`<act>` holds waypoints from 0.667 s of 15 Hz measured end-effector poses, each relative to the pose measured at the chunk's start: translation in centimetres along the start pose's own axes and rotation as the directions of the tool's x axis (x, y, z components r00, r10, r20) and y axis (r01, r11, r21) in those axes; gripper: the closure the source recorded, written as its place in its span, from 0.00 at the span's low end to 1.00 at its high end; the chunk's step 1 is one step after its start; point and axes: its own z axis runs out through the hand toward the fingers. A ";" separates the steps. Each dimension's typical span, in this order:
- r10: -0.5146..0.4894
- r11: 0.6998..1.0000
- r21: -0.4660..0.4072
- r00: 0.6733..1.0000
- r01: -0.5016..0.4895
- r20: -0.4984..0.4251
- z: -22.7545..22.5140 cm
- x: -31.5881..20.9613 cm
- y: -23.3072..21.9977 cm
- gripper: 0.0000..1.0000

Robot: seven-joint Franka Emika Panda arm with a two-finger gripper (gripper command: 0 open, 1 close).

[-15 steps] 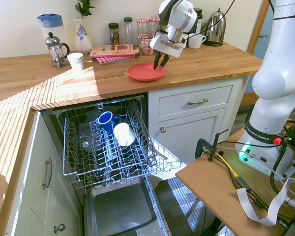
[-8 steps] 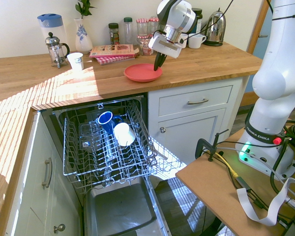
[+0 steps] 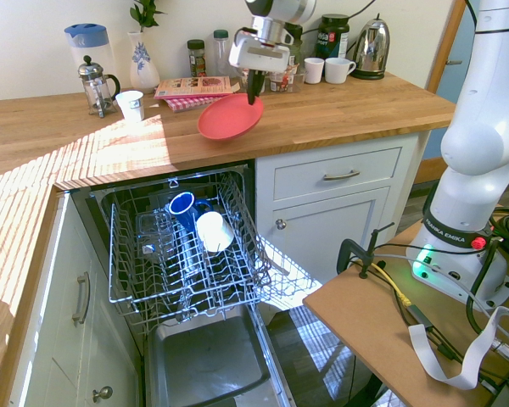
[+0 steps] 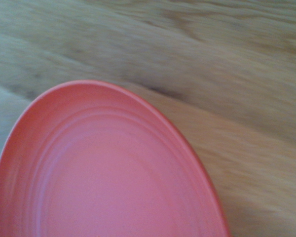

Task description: Put the plate in the dishwasher

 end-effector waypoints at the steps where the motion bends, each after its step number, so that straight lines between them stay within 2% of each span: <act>1: -0.054 0.998 -0.040 0.998 0.053 -0.018 0.3 -3.4 -3.4 1.00; 4: -0.201 0.966 -0.188 0.974 0.180 -0.100 2.5 -14.8 -11.2 1.00; 6: -0.292 0.933 -0.268 0.939 0.239 -0.180 4.7 -24.2 -15.8 1.00; 8: -0.401 0.887 -0.347 0.882 0.305 -0.249 9.3 -33.9 -18.9 1.00; 10: -0.513 0.825 -0.432 0.806 0.366 -0.296 15.7 -40.9 -19.5 1.00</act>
